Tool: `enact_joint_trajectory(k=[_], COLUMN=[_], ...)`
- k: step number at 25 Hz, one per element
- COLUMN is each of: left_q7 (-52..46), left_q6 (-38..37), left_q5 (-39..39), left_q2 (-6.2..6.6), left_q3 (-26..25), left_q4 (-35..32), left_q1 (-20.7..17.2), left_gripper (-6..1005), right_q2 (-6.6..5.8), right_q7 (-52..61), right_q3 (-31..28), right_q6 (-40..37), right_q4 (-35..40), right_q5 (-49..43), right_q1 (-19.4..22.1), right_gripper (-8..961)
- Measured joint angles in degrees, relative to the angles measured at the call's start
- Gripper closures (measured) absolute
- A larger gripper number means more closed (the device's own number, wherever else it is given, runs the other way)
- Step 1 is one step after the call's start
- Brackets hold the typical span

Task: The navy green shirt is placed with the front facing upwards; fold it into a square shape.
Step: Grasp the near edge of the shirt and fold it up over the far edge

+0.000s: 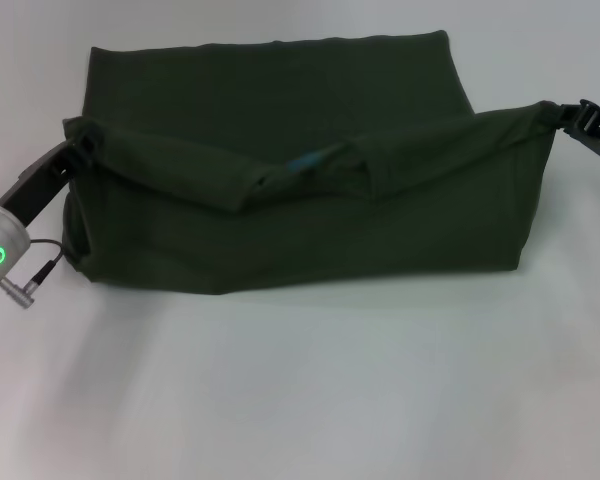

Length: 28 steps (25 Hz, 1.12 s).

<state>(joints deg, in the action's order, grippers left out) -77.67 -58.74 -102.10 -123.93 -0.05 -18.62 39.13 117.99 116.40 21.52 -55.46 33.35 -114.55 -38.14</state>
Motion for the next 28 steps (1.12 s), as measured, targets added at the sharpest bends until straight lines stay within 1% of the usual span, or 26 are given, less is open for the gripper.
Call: enact_joint_trajectory(k=[4,9,14,21,22,28], left_q7=[4.05,7.04,10.39,16.86,19.45,23.73], left_q6=[1.52,2.88,4.73,6.59,6.98,7.06], left_q5=[3.65,5.54,7.0,12.09,14.02,16.86], left_q2=[0.0,-0.05,-0.08,-0.16,-0.22,-0.37], left_q3=[-0.08,-0.15,-0.24,-0.3,-0.3,-0.32], left_q4=[1.9,2.9,4.5,7.05,7.91,9.14], left_q1=[0.92,2.01,2.95,3.51,3.55,3.67], left_gripper=[967,967,967,966,966,963], right_q2=[0.79,1.32,1.47,1.54,1.54,1.54], right_q7=[-1.7,-3.68,-5.31,-8.32,-8.68,-9.89], right_q3=[0.06,1.22,3.28,3.56,3.63,3.8], right_q6=[3.15,6.89,10.12,13.52,13.92,14.93], right_q4=[-0.05,-0.63,-2.19,-5.17,-5.51,-6.48], right_q5=[1.25,3.4,4.35,5.88,6.19,6.53], right_q1=[-0.2,-0.64,-1.44,-2.41,-2.45,-2.78], right_gripper=[933,934,934,933,933,934])
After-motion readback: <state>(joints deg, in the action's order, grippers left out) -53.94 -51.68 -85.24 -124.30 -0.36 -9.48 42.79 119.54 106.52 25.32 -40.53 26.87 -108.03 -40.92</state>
